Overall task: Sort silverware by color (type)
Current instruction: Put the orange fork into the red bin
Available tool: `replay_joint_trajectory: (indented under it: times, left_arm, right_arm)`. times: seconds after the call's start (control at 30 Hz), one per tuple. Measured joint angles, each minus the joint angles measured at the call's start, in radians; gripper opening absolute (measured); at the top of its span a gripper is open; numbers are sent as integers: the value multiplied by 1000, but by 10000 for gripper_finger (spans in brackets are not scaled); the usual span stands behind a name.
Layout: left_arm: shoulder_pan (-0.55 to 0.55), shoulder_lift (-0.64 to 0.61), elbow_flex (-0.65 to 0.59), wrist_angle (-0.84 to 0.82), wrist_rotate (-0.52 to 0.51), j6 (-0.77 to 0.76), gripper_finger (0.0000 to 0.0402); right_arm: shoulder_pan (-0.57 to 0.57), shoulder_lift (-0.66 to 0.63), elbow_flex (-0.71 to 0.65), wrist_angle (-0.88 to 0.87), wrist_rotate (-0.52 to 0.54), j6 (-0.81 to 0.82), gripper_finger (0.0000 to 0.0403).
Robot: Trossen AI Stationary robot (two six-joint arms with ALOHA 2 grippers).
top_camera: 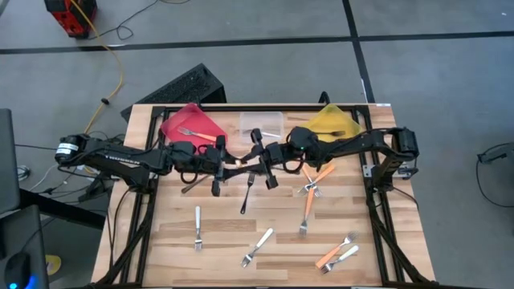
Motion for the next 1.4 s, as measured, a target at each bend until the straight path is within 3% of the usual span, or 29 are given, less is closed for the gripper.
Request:
replay_joint_trajectory:
  times: [0.2, 0.6, 0.77, 0.9, 1.13, 1.4]
  left_arm:
    - [-1, 0, 0, -9, 1, 22, 18]
    - [-18, 0, 0, -15, -48, 14, 38]
    - [-29, 0, 0, -73, -54, 51, 76]
    - [-32, -24, 0, -131, -53, 93, 131]
    - [-33, -130, 0, -247, -143, 92, 225]
    - [-33, -318, 0, -475, -308, 28, 249]
  right_arm:
    - [-6, -1, 0, -9, 4, 26, 101]
    - [-11, -2, -1, -21, 17, 18, 99]
    - [-9, -2, -1, -34, 13, 14, 98]
    - [-14, -2, -1, -46, 11, 19, 98]
    - [-17, -2, -1, -74, 16, 19, 98]
    - [-29, -2, -1, -112, 21, 32, 98]
